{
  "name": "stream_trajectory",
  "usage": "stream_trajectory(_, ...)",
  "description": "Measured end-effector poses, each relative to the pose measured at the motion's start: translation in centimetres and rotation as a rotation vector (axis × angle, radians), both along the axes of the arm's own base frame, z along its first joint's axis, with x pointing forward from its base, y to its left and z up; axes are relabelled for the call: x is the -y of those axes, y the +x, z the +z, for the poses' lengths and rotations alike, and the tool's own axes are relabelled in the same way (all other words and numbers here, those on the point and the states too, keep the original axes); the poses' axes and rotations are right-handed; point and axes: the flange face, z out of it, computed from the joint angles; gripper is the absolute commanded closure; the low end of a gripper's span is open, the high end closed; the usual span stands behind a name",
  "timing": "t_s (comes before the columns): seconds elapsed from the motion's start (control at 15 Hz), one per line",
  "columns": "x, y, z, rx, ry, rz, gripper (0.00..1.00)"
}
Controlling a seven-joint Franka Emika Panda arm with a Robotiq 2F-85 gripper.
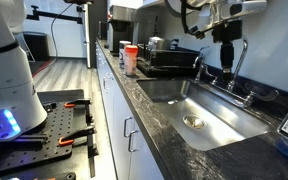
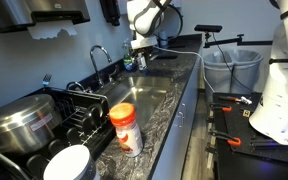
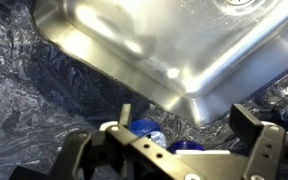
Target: Move the soap bottle backwards
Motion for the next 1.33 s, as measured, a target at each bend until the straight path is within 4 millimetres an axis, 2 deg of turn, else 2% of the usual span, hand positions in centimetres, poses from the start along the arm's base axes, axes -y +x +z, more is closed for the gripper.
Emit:
stream_trajectory(0.47,-0.7,-2.3,0.6,-0.052,0.015,0.188,0.0)
stream_trajectory(1.07,-0.3,-2.5,0.8,-0.05,0.02,0.185,0.0)
stream_trajectory(1.33,-2.2,-2.7,0.1,-0.078,0.005,0.286,0.0)
